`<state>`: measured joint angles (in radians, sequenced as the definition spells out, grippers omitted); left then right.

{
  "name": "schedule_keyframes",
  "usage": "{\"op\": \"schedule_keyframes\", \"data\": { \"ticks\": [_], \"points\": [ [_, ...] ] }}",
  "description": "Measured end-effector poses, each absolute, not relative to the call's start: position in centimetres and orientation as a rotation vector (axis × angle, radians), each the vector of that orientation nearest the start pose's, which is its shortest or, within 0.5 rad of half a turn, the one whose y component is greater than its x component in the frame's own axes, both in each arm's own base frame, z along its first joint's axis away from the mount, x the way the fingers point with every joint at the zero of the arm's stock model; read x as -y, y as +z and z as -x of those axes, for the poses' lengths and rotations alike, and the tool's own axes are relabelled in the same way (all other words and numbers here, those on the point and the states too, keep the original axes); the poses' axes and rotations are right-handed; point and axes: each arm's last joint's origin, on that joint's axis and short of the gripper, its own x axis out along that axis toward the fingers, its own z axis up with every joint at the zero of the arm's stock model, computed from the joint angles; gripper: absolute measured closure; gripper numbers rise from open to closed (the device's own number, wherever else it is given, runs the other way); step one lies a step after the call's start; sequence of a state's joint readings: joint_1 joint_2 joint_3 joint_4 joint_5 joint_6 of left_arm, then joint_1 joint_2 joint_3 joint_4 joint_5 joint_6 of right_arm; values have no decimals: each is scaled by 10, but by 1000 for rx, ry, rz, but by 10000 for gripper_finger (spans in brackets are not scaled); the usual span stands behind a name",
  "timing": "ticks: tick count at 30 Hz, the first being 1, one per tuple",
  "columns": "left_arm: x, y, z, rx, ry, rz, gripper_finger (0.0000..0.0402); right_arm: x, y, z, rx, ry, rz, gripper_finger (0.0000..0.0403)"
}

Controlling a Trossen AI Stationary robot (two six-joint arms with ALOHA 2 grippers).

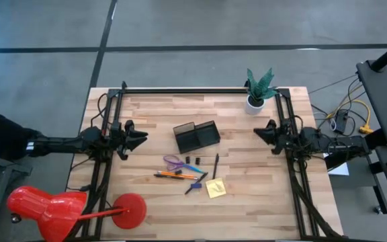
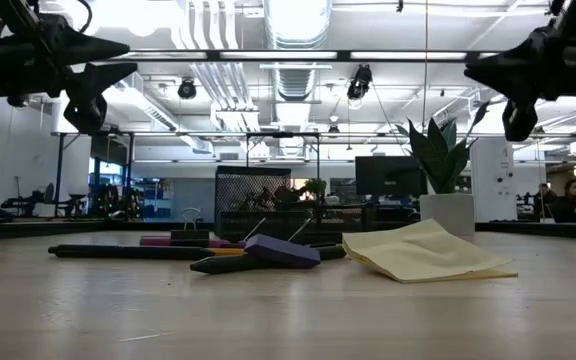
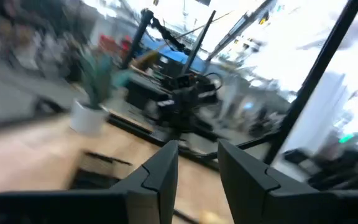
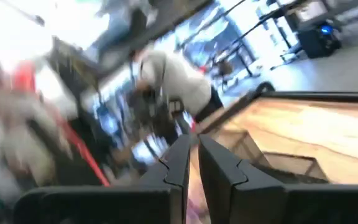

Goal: Pick and place office supplies into organizer
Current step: Put the top right black binder clip into the black desk organizer

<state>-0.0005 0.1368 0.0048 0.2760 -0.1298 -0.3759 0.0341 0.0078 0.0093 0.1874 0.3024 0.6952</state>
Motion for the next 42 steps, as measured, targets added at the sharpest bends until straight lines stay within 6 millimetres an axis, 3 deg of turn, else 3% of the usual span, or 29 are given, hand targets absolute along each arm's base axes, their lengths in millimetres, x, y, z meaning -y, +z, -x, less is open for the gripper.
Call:
{"op": "schedule_keyframes", "data": {
  "ticks": [5,9,12,16,19,23,28,35,42],
  "points": [
    [-5,181,-105,143,160,0,302,12,192,-91,447,-365,-819,376],
    [-5,182,-104,148,176,-125,302,15,193,-88,520,-498,-848,376],
    [-5,187,-104,210,168,-11,302,15,194,-89,528,-466,-878,376],
    [-5,196,-101,334,103,420,302,11,203,-91,547,-293,-839,376],
    [-5,199,-100,381,75,608,302,10,211,-92,597,-257,-775,376],
    [-5,204,-98,446,61,624,302,11,214,-93,624,-282,-746,376],
    [-6,213,-93,544,35,631,302,11,213,-96,638,-256,-871,376],
    [-8,229,-82,765,86,614,302,16,213,-92,708,-465,-840,376],
    [-9,240,-74,889,83,559,302,13,227,-92,744,-304,-819,376]
  ]
}}
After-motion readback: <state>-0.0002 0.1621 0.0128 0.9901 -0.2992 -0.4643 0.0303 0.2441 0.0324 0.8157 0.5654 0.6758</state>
